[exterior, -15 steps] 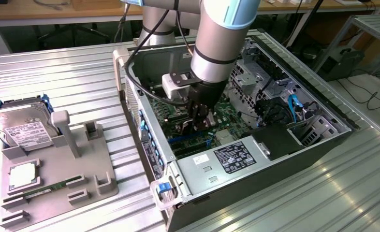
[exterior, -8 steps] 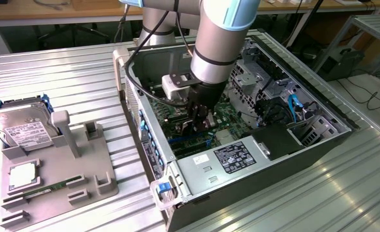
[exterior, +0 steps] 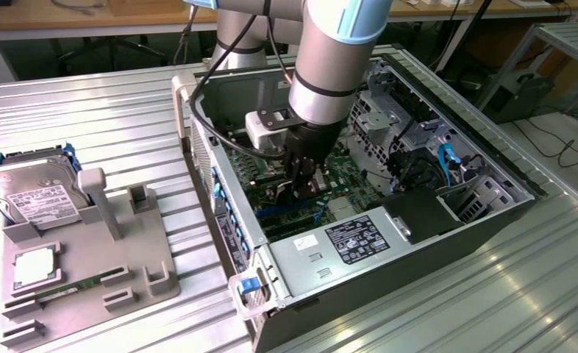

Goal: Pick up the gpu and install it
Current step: 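Press down on the gpu until it lock into place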

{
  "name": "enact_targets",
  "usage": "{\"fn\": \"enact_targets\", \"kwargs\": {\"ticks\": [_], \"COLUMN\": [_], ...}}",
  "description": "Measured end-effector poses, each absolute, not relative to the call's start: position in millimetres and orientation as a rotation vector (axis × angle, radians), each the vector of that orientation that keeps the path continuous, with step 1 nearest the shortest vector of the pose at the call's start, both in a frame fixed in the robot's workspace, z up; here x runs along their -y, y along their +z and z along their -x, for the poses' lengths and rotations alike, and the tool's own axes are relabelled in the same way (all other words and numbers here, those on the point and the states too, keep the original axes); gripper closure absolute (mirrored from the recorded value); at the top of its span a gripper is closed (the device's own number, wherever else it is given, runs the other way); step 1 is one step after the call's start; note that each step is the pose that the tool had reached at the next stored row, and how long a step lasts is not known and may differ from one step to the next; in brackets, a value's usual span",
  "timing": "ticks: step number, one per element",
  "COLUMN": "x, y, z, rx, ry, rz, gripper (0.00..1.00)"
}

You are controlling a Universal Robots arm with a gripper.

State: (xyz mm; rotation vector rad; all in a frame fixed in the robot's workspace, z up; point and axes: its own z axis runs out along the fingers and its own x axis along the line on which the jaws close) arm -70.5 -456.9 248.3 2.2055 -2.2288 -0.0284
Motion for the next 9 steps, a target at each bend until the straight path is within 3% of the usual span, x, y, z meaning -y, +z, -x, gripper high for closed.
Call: {"fn": "enact_targets", "kwargs": {"ticks": [9], "x": [456.8], "y": [246.2], "z": [71.7], "rx": [2.229], "ry": [-0.028], "rz": [-2.206], "gripper": [0.73]}}
